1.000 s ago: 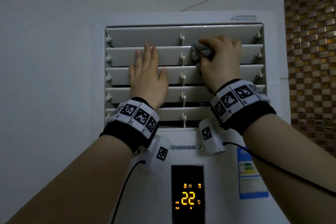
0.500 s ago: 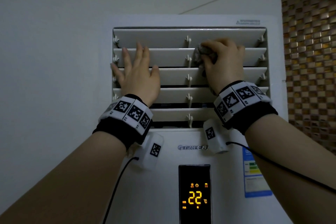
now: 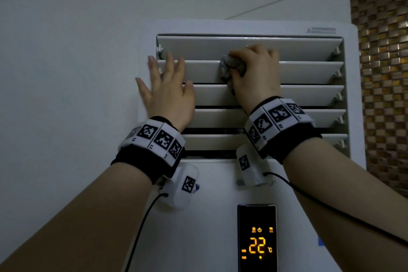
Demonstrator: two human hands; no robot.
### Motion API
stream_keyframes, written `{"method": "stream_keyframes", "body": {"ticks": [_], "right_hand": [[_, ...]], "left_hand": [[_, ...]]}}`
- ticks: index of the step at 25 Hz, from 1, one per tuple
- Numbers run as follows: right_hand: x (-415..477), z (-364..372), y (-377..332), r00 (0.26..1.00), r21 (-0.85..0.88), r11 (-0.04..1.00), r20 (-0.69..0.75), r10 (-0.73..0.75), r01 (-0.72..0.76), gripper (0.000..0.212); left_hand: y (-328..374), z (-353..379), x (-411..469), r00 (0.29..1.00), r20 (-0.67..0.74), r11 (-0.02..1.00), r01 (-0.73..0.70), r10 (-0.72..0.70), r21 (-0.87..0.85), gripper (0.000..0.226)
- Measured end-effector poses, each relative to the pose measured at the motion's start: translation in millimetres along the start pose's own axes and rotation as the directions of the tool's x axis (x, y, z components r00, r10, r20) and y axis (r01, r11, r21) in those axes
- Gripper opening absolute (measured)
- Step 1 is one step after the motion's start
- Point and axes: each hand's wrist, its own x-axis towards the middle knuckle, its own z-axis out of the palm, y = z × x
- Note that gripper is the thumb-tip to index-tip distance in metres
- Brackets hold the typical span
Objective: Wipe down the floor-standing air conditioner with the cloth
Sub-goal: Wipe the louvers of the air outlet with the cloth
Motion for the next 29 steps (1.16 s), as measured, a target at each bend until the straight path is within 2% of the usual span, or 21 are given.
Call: {"method": "stream_keyframes", "body": {"ticks": [5, 9, 13, 18, 23, 27, 29], "right_hand": [[2.3, 8.3, -8.8, 0.999, -0.019, 0.999, 0.025, -0.041, 0.042, 0.032], [2.5, 5.1, -4.0, 1.0, -0.082, 0.996, 0.002, 0.028, -0.028, 0.034], [2.8, 16.3, -24.2, 0.994, -0.045, 0.995, 0.068, -0.083, 0.086, 0.034], [3.0, 18.2, -18.9, 0.999, -0.084, 0.996, -0.004, 0.033, -0.034, 0.033], [1.5, 25.9, -34.7, 0.996, -0.008, 0.997, 0.051, -0.077, 0.077, 0.032], [-2.1, 23.3, -31.1, 0.995, -0.011, 0.996, -0.049, 0.083, -0.084, 0.03], [-4.2, 29.9, -41.2, 0.999, 0.001, 0.999, -0.024, 0.044, -0.044, 0.03]], "left_hand": [[-15.6, -5.3, 0.0, 0.999, -0.01, 0.999, -0.046, 0.046, 0.014, 0.051], [-18.5, -8.1, 2.2, 1.0, -0.018, 0.997, -0.024, 0.023, -0.076, 0.049], [-22.3, -9.8, 2.0, 0.998, -0.047, 0.995, -0.036, 0.031, -0.097, 0.049], [-37.0, -12.3, 3.4, 0.997, -0.08, 0.953, -0.047, 0.024, -0.298, 0.053], [-45.2, -11.6, 5.7, 0.987, -0.139, 0.921, -0.124, 0.077, -0.369, 0.058], [-47.1, -10.5, 5.4, 0.986, -0.136, 0.905, -0.146, 0.1, -0.399, 0.06], [-45.9, -9.9, 6.7, 0.985, -0.139, 0.91, -0.145, 0.098, -0.388, 0.06]]}}
